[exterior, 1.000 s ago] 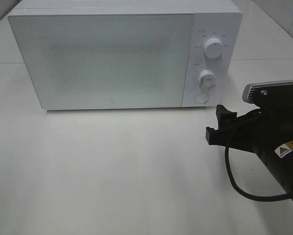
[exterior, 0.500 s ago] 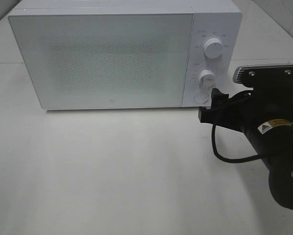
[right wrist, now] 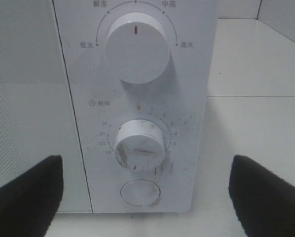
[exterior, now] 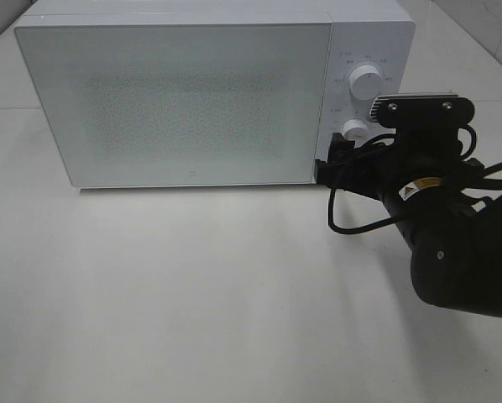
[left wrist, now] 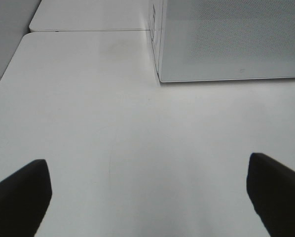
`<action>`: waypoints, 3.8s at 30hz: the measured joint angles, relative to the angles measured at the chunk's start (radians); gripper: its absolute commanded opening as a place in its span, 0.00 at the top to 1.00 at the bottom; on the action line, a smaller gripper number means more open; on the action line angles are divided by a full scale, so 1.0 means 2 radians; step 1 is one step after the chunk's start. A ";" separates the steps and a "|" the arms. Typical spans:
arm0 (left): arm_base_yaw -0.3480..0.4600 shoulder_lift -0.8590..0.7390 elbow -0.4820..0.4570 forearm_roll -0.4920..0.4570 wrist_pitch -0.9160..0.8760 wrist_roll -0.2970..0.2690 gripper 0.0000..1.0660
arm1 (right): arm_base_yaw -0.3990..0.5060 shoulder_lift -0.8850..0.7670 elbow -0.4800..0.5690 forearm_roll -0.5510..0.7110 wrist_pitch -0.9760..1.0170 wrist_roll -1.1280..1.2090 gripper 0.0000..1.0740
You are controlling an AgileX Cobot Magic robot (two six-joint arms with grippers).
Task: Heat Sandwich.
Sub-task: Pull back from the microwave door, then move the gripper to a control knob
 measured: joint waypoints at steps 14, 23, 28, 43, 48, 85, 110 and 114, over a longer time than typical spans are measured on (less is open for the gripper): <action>0.000 0.000 0.000 0.000 0.000 0.000 0.05 | -0.034 0.058 -0.075 -0.028 0.016 0.000 0.19; 0.000 0.000 0.000 0.000 0.000 0.000 0.05 | -0.041 0.083 -0.104 -0.035 0.026 0.000 0.21; 0.000 0.000 0.000 0.000 0.000 0.000 0.05 | -0.046 0.084 -0.106 -0.037 0.029 0.000 0.23; 0.000 0.000 0.000 0.001 0.000 0.000 0.05 | -0.049 0.084 -0.106 -0.036 0.030 0.000 0.92; 0.000 0.000 0.000 0.001 0.000 0.000 0.05 | -0.049 0.084 -0.106 -0.036 0.030 0.000 0.91; 0.000 0.000 0.000 0.001 0.000 0.000 0.05 | -0.049 0.084 -0.104 -0.026 0.039 0.393 0.89; 0.000 0.000 0.000 0.001 0.000 0.000 0.05 | -0.049 0.086 -0.102 -0.021 0.026 0.735 0.89; 0.000 0.000 0.000 0.001 0.000 0.000 0.05 | -0.049 0.086 -0.100 -0.022 0.025 0.767 0.88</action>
